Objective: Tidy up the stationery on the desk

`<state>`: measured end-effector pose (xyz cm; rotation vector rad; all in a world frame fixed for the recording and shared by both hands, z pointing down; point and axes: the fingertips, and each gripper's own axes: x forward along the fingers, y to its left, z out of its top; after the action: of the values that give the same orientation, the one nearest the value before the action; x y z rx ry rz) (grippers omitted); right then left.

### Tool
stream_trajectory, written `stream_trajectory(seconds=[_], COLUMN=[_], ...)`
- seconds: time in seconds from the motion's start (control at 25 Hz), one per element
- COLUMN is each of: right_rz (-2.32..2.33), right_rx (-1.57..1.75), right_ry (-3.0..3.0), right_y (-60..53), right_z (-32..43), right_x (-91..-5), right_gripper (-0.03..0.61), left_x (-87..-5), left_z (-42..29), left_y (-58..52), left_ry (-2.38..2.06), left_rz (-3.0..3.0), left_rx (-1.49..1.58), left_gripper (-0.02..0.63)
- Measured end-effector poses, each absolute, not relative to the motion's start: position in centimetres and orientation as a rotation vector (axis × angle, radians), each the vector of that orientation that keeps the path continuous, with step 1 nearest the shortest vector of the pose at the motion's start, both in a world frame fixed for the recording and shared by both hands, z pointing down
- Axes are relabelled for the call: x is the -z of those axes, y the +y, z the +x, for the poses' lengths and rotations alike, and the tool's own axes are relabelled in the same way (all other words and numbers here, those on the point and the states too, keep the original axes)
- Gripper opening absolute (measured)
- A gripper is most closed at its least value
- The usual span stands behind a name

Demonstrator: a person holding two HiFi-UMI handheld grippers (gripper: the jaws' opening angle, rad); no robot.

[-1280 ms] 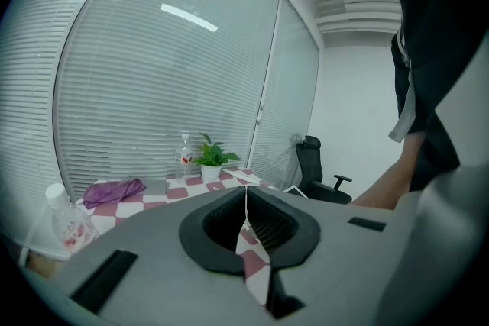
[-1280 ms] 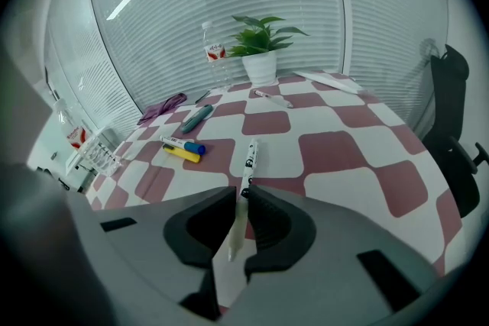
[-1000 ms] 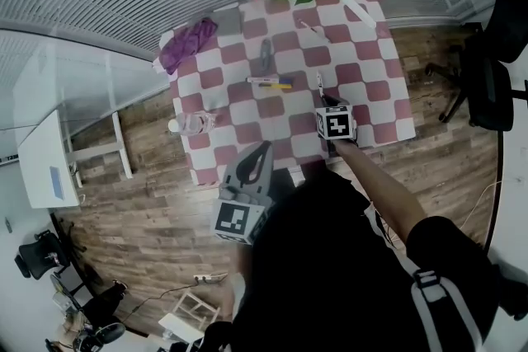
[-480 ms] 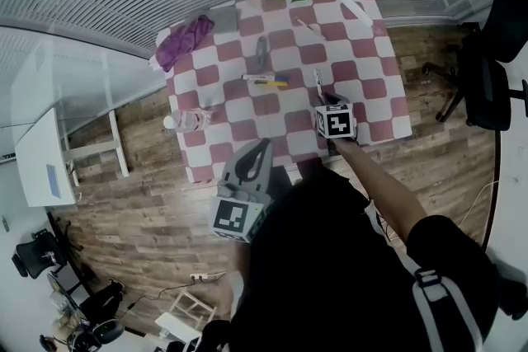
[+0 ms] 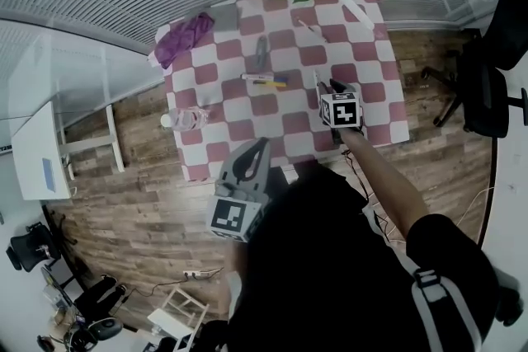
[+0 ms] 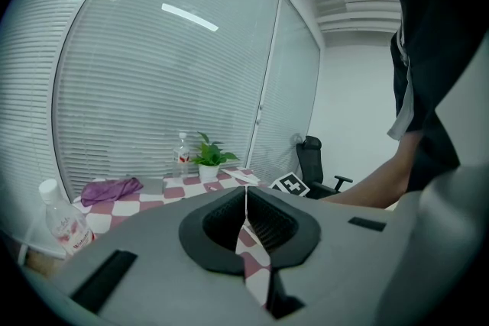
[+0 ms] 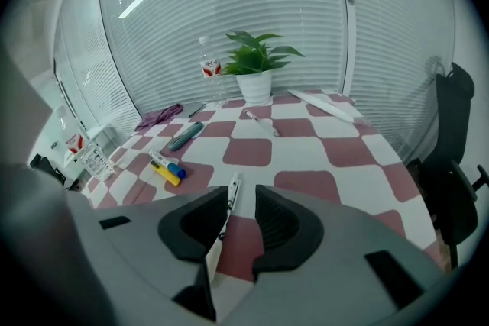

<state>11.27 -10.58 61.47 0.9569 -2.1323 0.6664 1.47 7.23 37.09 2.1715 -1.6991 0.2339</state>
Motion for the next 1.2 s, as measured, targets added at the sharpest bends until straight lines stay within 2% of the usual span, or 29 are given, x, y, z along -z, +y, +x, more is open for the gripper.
stream_trajectory(seconds=[0.28, 0.88, 1.2], right_rz=[0.974, 0.811, 0.744], right_rx=[-0.502, -0.282, -0.302], right_ry=[-2.182, -2.172, -2.166], right_y=[-17.0, -24.7, -24.8], right_z=[10.1, 6.6, 6.0], right_x=[-60.3, -63.5, -64.7], right_gripper=[0.129, 0.127, 0.075], left_x=[-37.4, -38.9, -39.0], left_z=[1.1, 0.8, 0.6], left_y=[6.2, 3.3, 2.9], left_ry=[-1.696, -1.680, -1.692], left_rz=[2.136, 2.039, 2.013], left_rx=[-0.241, -0.252, -0.241], left_gripper=[0.032, 0.032, 0.032])
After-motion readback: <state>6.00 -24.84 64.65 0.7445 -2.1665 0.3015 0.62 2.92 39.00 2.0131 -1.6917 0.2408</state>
